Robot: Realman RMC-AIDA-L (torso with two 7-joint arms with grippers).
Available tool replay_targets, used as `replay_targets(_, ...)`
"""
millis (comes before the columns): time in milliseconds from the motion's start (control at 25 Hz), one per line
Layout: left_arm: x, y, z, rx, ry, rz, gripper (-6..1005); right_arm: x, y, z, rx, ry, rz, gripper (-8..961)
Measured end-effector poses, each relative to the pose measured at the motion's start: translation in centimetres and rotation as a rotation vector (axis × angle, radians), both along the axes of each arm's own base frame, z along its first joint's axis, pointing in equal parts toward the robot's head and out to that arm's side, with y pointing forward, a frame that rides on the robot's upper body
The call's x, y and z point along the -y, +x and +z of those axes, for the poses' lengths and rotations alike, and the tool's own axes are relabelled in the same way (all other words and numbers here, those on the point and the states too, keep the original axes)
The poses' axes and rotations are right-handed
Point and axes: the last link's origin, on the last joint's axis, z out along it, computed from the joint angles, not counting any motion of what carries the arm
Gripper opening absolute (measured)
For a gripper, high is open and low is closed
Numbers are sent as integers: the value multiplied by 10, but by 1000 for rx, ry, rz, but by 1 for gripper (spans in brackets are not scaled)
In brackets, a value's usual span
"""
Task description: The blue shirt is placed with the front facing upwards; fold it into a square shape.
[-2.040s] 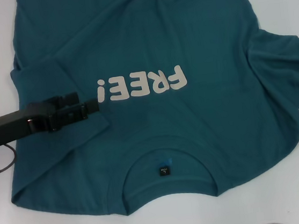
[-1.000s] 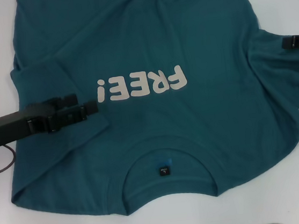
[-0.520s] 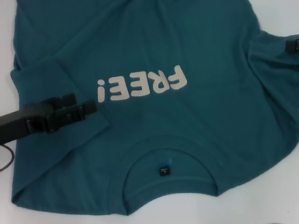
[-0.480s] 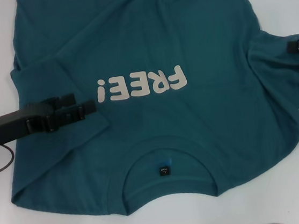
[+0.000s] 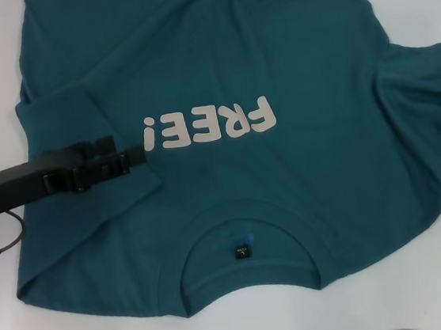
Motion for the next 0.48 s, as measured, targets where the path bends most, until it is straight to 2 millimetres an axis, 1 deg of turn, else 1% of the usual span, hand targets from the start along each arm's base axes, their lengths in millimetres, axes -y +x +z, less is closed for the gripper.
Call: replay_targets(480, 0, 3, -3, 17, -15, 2, 888, 10, 11, 22, 0, 56, -31, 31)
